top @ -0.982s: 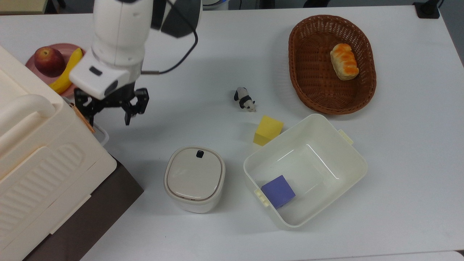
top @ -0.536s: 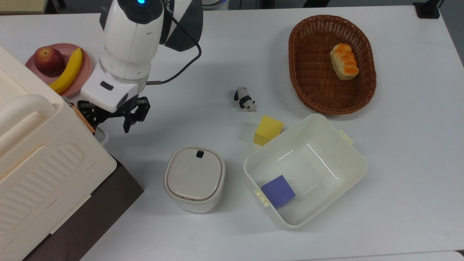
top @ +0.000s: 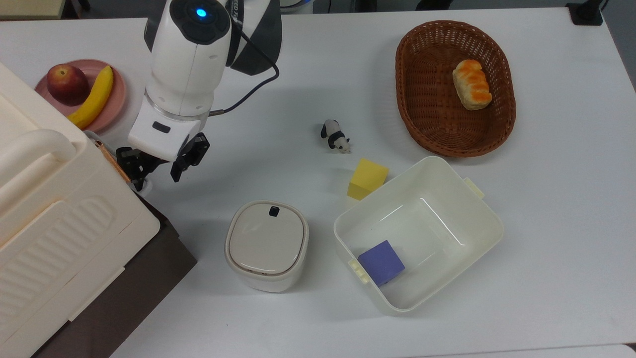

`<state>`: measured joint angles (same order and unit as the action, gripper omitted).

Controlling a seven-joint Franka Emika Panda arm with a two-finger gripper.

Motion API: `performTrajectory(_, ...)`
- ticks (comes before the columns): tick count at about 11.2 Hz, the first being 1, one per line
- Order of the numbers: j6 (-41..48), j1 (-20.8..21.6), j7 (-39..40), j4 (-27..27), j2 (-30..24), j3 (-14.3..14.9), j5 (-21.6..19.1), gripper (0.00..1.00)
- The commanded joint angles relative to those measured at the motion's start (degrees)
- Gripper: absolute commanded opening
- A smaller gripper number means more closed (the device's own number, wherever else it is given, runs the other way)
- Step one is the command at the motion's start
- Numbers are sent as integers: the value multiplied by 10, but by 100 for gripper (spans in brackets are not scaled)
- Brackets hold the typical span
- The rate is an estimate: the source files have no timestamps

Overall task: Slide the drawer open
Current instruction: 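Pull the handle outward, sliding the drawer out of the wooden unit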

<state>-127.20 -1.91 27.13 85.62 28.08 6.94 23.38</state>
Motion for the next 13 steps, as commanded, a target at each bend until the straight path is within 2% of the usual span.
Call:
performTrajectory(1,-13,21,9,71,-49,1,5,65)
performTrajectory(7,-5,53,6,182,-138,1,1,66)
performTrajectory(13,61,77,7,188,-156,0,-3,66)
